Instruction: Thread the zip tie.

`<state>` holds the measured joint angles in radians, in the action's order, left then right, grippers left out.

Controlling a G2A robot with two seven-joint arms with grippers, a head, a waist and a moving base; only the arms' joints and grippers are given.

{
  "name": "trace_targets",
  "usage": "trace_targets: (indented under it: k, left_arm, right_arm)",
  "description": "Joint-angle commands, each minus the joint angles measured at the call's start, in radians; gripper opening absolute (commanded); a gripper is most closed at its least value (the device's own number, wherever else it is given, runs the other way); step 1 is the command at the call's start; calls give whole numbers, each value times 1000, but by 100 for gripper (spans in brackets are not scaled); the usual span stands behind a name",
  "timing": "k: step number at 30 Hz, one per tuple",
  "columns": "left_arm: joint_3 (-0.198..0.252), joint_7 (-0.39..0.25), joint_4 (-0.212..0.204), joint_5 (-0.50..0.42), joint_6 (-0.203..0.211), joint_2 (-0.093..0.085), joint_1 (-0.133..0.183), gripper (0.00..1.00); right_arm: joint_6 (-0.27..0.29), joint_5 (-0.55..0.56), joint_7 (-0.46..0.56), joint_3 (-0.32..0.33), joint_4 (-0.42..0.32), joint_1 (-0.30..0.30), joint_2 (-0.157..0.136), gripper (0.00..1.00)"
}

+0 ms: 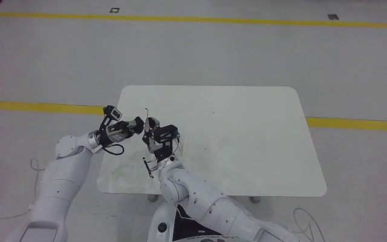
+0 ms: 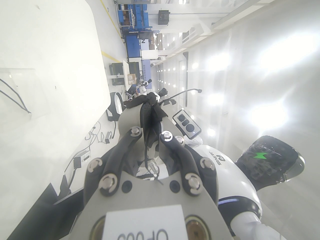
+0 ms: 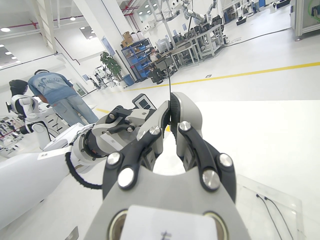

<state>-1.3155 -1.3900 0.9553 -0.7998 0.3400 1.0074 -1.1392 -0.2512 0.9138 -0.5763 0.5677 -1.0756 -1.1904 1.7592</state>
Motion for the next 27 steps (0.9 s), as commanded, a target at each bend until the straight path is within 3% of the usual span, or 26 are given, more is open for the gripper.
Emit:
trace_targets:
  k: [1, 15, 17, 18, 27]
  left_arm:
    - [0, 0, 0, 0, 0, 0, 0, 0]
    - [0, 0, 0, 0, 0, 0, 0, 0]
    - [0, 0, 0, 0, 0, 0, 0, 0]
    - [0, 0, 0, 0, 0, 0, 0, 0]
    - [0, 0, 0, 0, 0, 0, 0, 0]
  right_arm:
    - [-1, 0, 0, 0, 1, 0, 0, 0]
    - [-4, -6, 4, -5, 11, 4, 1, 0]
    - [-9, -13, -3, -5, 10, 3, 1, 39]
    - [-9, -14, -4, -5, 10, 3, 1, 100]
    - [18, -16, -31, -13, 15, 1, -2, 100]
